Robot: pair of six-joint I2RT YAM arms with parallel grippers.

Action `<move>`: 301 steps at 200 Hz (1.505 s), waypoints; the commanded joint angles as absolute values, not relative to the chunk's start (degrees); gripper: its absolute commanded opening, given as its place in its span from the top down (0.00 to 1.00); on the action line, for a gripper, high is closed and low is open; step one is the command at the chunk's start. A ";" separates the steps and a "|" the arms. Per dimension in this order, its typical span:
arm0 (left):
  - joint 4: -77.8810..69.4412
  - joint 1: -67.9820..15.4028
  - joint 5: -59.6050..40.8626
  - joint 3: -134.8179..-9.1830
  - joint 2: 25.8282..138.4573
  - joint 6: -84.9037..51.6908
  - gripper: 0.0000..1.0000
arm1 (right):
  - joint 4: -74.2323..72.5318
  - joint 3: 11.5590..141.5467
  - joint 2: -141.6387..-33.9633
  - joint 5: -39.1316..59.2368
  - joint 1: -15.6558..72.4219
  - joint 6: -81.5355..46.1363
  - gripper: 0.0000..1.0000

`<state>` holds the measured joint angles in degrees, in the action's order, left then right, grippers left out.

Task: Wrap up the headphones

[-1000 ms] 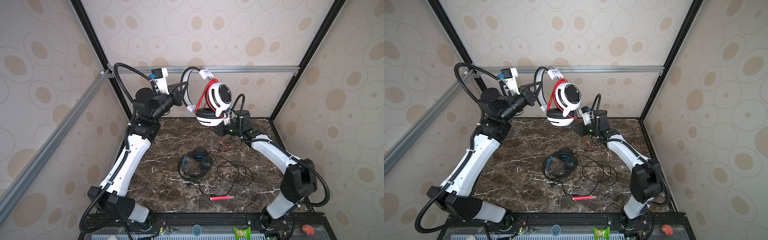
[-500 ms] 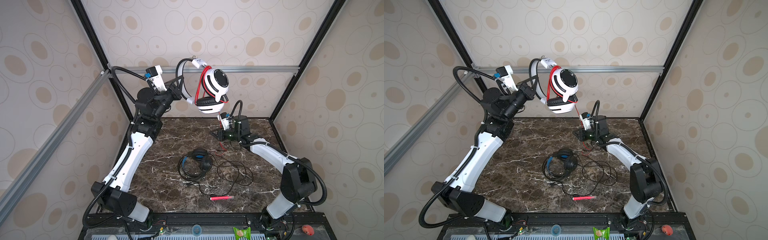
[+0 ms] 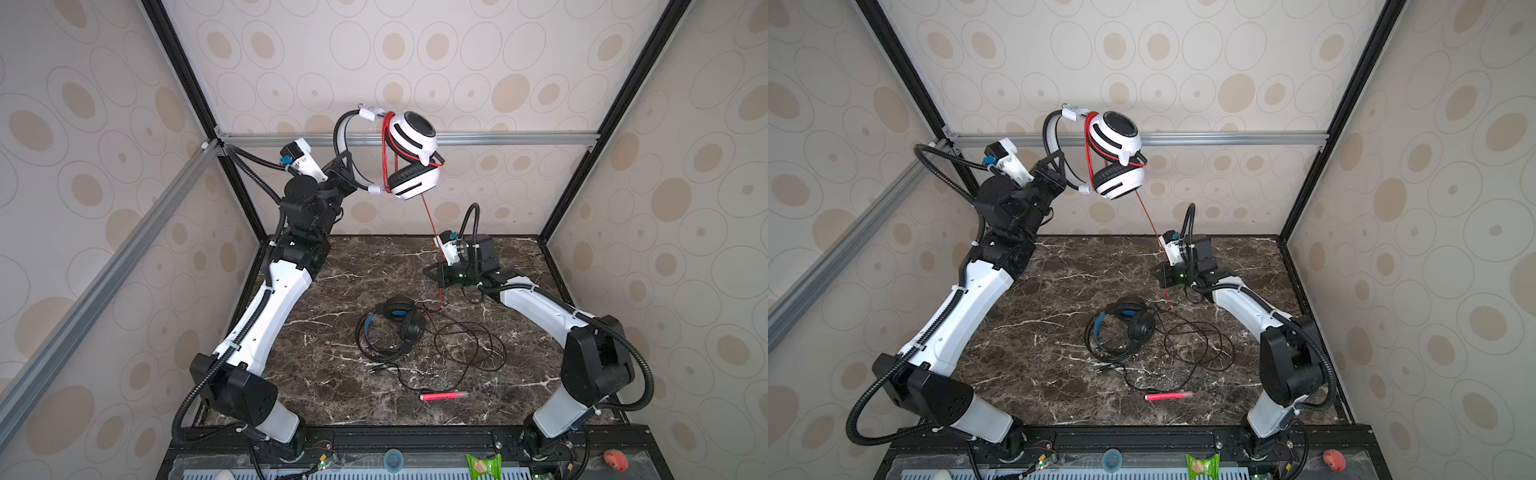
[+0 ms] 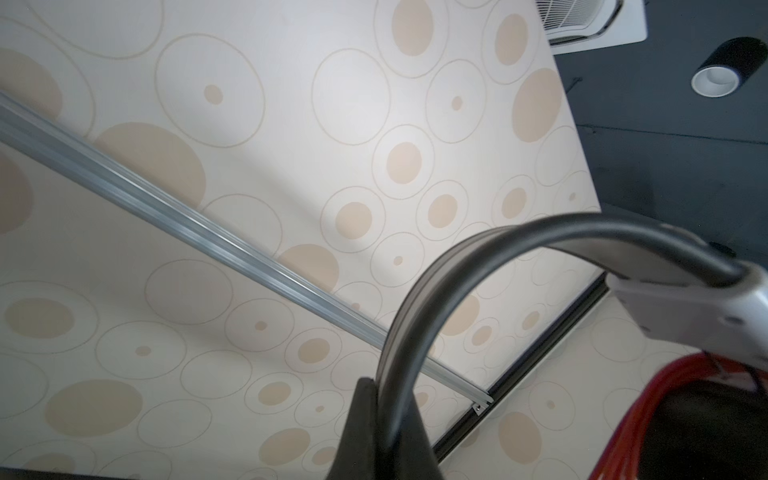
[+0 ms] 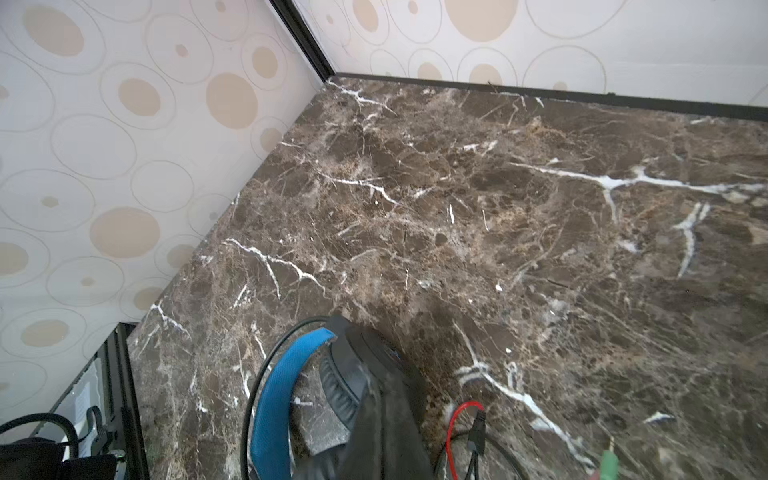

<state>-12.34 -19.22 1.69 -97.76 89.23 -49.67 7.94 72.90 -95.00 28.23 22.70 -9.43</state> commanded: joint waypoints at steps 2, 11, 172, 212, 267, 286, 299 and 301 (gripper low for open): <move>-14.50 -18.90 8.20 -102.03 90.53 -55.51 1.00 | 17.37 75.12 -92.50 23.29 25.13 -2.01 1.00; -14.25 -18.90 8.64 -102.41 91.36 -55.46 1.00 | 19.36 75.43 -91.92 22.04 26.12 -0.26 1.00; -0.19 -19.62 21.59 -106.04 106.52 -34.01 1.00 | 40.79 89.54 -85.33 9.18 41.61 11.75 1.00; -1.24 -22.01 24.25 -100.58 104.92 -24.48 1.00 | 46.27 99.39 -90.27 6.46 41.68 13.16 1.00; -1.89 -22.77 17.25 -91.34 97.80 -14.36 1.00 | 48.84 106.94 -95.50 0.06 40.36 12.11 1.00; 0.19 -22.78 13.67 -88.82 95.48 -13.05 1.00 | 48.51 108.22 -96.30 0.48 37.99 9.47 1.00; 0.45 -22.77 10.66 -86.52 93.49 -12.75 1.00 | 47.87 108.67 -96.50 0.87 36.32 8.31 1.00; 0.44 -22.81 10.22 -86.21 93.20 -12.57 1.00 | 47.76 108.77 -96.50 0.92 36.13 8.12 1.00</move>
<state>4.21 -22.92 16.47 -87.22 99.90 -14.66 46.96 106.21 -96.29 1.87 39.18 10.63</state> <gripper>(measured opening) 0.070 0.041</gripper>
